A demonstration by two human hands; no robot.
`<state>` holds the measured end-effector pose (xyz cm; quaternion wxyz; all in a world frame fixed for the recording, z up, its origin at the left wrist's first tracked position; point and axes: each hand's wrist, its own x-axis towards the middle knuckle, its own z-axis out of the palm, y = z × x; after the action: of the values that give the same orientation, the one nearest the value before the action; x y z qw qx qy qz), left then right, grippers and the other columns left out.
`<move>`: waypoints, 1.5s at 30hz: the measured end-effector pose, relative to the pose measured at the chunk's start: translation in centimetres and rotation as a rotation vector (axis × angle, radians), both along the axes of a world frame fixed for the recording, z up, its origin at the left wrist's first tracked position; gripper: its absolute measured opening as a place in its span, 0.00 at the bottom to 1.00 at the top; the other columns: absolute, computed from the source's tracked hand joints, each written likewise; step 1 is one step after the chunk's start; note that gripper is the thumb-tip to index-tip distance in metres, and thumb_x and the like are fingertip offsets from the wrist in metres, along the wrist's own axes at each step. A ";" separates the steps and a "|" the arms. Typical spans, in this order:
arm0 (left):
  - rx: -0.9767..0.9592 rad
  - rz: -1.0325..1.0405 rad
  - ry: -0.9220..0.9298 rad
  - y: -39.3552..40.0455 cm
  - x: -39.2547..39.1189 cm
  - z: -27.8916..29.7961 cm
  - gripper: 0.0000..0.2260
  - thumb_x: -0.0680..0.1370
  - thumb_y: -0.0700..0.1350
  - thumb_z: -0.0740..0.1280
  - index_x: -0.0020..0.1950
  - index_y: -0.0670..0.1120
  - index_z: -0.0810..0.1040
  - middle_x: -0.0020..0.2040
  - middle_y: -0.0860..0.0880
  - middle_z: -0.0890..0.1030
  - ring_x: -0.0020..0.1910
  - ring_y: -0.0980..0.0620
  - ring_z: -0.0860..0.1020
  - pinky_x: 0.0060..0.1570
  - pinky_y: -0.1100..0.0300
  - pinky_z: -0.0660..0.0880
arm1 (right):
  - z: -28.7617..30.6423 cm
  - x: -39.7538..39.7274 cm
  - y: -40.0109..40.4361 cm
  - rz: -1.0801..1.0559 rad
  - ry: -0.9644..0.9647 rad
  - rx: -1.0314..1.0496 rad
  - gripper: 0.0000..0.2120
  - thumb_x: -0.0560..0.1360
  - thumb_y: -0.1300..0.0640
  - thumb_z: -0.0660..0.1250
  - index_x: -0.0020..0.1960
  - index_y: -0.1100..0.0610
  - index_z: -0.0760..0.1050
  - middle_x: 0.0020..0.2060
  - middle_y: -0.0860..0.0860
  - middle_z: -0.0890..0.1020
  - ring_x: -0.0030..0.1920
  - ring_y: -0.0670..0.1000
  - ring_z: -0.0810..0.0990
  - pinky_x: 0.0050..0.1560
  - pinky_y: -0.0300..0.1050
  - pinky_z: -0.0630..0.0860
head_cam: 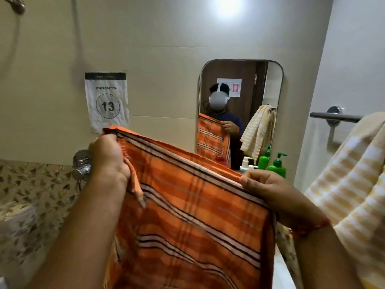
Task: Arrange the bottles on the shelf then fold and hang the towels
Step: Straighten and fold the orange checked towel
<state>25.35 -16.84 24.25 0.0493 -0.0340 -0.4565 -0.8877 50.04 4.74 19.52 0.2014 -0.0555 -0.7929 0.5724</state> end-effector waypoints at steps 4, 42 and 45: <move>-0.284 0.010 0.184 0.2 -0.5 -2.0 0.09 0.79 0.39 0.64 0.39 0.48 0.76 0.35 0.51 0.78 0.35 0.50 0.76 0.34 0.62 0.73 | -0.9 0.3 1.2 -0.230 0.072 0.007 0.15 0.70 0.43 0.74 0.40 0.56 0.81 0.39 0.56 0.84 0.39 0.54 0.84 0.43 0.51 0.82; -0.421 -0.156 0.553 2.7 -0.1 -3.8 0.08 0.80 0.46 0.70 0.46 0.60 0.83 0.41 0.55 0.84 0.41 0.50 0.82 0.45 0.52 0.81 | -0.2 -1.6 0.4 -0.289 0.192 0.116 0.13 0.72 0.44 0.67 0.37 0.54 0.79 0.35 0.51 0.80 0.39 0.52 0.79 0.44 0.52 0.77; -0.632 -0.529 0.898 4.1 4.3 -4.1 0.15 0.77 0.58 0.70 0.63 0.63 0.78 0.62 0.59 0.81 0.59 0.61 0.79 0.53 0.65 0.78 | 1.3 -3.4 -2.2 -0.175 0.206 0.294 0.13 0.77 0.48 0.68 0.40 0.56 0.79 0.35 0.50 0.82 0.38 0.48 0.80 0.44 0.52 0.77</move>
<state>29.69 -12.78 20.11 0.0023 -0.5305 -0.6084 -0.5903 46.59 2.59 20.82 0.3363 -0.0355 -0.8352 0.4336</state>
